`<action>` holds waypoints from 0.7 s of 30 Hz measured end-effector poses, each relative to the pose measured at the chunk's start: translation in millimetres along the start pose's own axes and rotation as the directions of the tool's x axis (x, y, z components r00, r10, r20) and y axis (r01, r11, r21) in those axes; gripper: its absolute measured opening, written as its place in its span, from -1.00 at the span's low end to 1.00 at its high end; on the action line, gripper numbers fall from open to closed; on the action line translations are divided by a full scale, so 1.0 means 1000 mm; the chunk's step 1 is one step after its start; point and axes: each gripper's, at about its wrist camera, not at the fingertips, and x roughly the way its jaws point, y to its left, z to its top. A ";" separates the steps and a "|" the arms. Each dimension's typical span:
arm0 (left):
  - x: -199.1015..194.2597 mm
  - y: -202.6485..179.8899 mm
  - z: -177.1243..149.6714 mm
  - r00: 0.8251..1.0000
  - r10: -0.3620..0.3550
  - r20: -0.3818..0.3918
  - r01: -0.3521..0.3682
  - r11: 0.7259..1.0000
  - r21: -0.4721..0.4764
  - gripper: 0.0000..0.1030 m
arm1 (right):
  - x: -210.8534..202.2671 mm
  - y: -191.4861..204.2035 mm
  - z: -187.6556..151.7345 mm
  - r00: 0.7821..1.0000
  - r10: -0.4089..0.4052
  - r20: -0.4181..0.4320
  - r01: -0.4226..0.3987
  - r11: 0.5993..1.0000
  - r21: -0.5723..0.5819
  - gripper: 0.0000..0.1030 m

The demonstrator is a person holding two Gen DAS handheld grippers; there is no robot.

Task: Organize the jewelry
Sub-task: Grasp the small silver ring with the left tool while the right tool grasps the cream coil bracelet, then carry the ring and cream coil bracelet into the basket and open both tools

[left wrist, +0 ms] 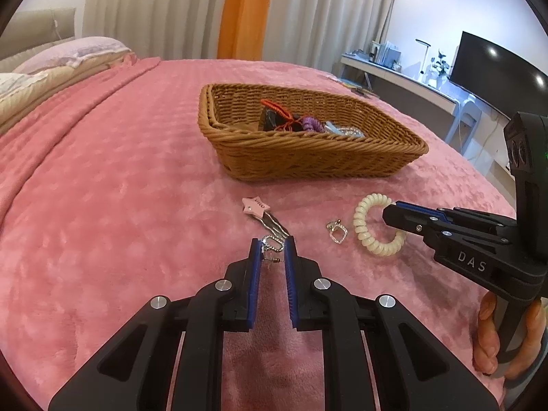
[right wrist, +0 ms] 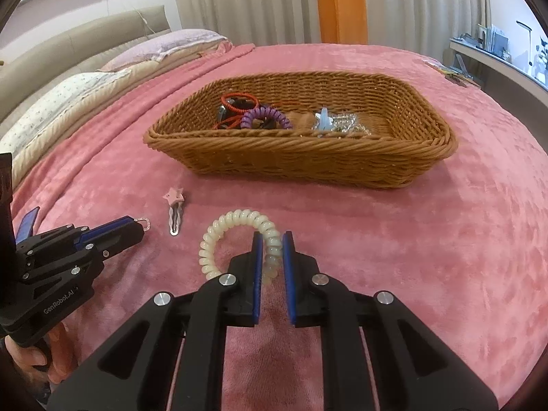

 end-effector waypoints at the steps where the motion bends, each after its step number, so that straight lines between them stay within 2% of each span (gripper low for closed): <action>1: -0.001 0.000 0.000 1.000 0.000 0.007 0.000 1.000 -0.001 -0.77 | -0.002 -0.001 0.000 1.000 0.007 0.008 -0.007 1.000 0.002 -0.81; 7: -0.014 -0.003 0.005 0.999 0.014 0.052 -0.015 1.000 0.006 -0.77 | -0.027 -0.010 0.005 0.993 0.075 0.095 -0.079 0.996 0.035 -0.81; 10: -0.029 -0.005 0.014 0.995 -0.007 0.096 0.008 1.000 -0.003 -0.77 | -0.043 -0.015 0.014 0.988 0.094 0.121 -0.101 0.993 0.054 -0.81; 17: -0.075 -0.025 0.065 0.978 -0.049 0.204 0.046 0.999 0.021 -0.77 | -0.094 -0.024 0.059 0.980 0.052 0.194 -0.062 0.997 0.042 -0.81; 21: -0.079 -0.038 0.101 0.971 -0.062 0.233 0.058 0.998 0.026 -0.77 | -0.093 -0.033 0.099 0.982 0.019 0.190 -0.029 0.998 0.050 -0.81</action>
